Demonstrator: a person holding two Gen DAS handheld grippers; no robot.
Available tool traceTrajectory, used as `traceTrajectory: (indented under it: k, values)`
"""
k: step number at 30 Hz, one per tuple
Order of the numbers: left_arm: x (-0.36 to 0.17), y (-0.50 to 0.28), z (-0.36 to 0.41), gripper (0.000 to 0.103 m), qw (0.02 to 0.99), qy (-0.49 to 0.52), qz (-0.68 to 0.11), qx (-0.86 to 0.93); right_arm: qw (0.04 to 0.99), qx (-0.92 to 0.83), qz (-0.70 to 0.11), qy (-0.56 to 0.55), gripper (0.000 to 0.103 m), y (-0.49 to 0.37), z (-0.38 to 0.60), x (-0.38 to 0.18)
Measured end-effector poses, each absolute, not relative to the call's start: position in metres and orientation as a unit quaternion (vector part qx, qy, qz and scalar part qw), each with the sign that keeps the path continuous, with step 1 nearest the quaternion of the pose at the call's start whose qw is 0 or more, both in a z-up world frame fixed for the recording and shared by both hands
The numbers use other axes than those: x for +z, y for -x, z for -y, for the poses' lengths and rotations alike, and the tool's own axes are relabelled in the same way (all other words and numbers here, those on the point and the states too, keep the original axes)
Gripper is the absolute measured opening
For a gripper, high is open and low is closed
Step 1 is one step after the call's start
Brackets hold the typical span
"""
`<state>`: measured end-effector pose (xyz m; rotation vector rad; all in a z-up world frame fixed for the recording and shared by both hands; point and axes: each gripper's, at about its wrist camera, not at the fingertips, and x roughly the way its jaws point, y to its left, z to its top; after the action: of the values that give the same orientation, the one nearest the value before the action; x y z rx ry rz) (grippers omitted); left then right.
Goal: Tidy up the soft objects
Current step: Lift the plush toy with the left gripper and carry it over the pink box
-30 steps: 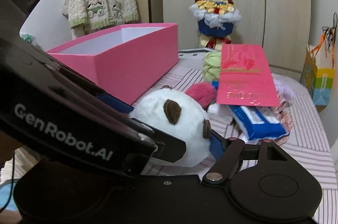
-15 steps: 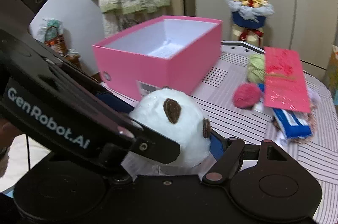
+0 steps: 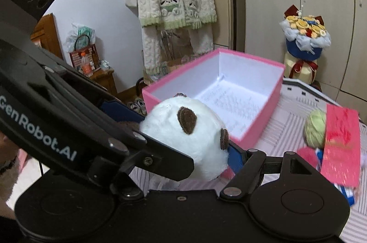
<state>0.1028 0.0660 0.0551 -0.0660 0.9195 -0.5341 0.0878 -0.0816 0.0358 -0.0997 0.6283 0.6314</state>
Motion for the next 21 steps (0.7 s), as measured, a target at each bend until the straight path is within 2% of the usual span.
traceTrajectory:
  k: [10,21]
  values:
    - [0.082,-0.164,-0.088,0.061,0.88,0.038,-0.402,-0.25,0.908,0.307,-0.283,0.024,0.081,-0.154,0.069,0.057]
    - [0.038,-0.253,-0.088,0.061,0.867,0.079,-0.432,-0.234,0.903,0.297,-0.31,0.006,0.081,-0.232,0.068,0.018]
